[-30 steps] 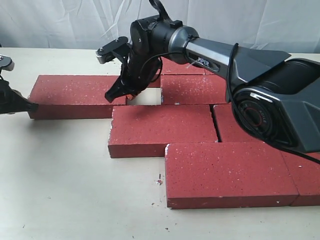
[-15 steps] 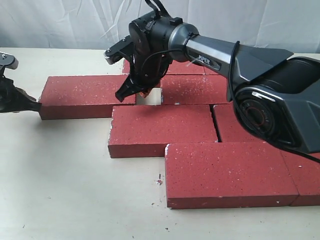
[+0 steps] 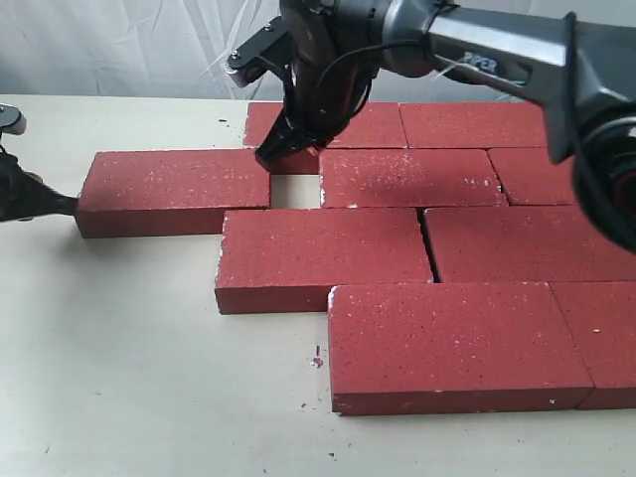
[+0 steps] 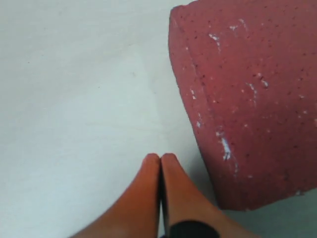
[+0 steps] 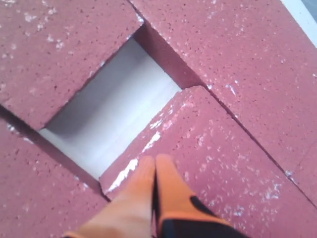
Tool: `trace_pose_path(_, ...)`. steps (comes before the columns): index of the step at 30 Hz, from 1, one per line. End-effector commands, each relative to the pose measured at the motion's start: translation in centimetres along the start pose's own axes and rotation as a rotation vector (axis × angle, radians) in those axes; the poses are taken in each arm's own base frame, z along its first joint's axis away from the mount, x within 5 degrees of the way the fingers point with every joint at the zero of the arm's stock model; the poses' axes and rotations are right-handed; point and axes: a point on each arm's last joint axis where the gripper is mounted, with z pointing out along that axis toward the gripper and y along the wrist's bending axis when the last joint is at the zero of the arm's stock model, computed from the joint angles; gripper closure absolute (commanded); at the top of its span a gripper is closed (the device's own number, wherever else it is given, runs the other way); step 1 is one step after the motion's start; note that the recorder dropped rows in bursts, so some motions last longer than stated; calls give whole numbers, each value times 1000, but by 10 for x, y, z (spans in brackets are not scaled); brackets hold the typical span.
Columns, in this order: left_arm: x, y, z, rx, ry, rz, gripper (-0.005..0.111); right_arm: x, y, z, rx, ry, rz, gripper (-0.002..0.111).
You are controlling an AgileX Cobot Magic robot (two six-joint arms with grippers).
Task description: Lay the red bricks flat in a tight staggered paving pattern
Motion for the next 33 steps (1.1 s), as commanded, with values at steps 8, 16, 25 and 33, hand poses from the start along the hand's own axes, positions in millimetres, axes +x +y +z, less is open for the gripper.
trace_pose_path(8,-8,3,-1,-19,-58,-125,107,77,-23,-28,-36,-106,21,109)
trace_pose_path(16,-21,9,2,-43,-84,-137,107,122,-49,-44,-39,-72,50,109)
trace_pose_path(25,-26,10,6,-99,-47,-122,107,126,-58,-39,-36,-61,67,109)
trace_pose_path(33,-31,10,-39,-238,-92,-114,107,125,-58,-39,-32,-75,69,109)
